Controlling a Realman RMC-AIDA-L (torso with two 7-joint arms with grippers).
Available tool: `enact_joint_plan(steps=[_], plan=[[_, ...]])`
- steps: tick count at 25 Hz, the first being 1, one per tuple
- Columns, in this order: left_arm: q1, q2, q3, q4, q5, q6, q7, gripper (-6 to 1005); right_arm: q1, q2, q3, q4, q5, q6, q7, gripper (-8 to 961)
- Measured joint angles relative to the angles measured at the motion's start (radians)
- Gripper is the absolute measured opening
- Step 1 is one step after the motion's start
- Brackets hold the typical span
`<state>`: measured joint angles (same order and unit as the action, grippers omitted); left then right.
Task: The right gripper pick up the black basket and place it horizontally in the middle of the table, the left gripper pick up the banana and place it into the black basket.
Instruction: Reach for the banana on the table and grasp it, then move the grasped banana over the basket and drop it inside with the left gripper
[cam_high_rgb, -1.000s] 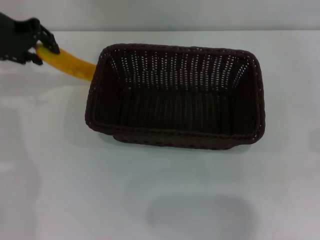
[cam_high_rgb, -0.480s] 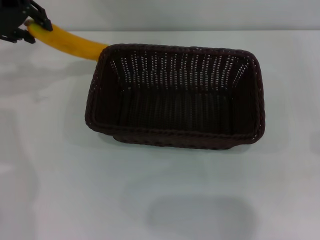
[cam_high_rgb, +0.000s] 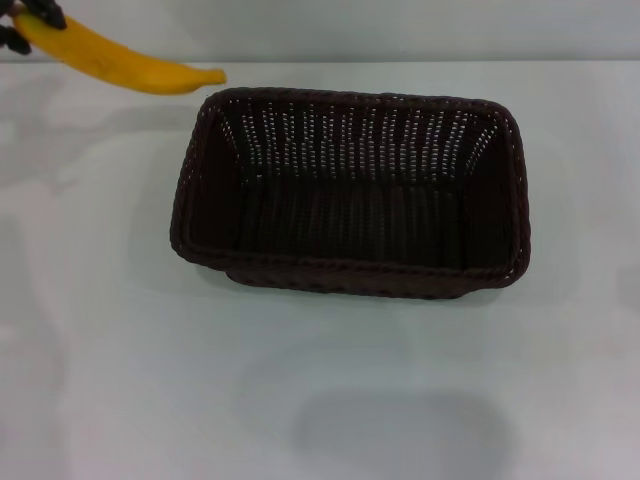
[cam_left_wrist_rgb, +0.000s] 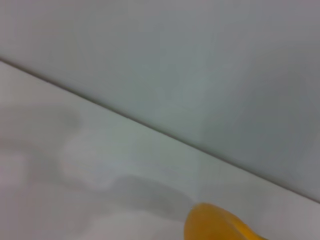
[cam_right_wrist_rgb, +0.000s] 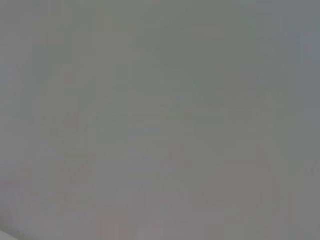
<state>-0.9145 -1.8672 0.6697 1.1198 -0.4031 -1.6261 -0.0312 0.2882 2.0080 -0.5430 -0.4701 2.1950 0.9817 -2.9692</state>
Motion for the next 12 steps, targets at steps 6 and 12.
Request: enact_joint_plan(steps=[6, 12], plan=[[-0.014, 0.006, 0.002, 0.031, -0.051, -0.01, 0.009, 434, 0.007, 0.0, 0.0, 0.002, 0.0, -0.001, 0.002, 348], [-0.06, 0.006, 0.022, 0.084, -0.127, -0.028, 0.019, 434, 0.011, 0.0, -0.002, 0.003, 0.0, -0.005, 0.003, 348]])
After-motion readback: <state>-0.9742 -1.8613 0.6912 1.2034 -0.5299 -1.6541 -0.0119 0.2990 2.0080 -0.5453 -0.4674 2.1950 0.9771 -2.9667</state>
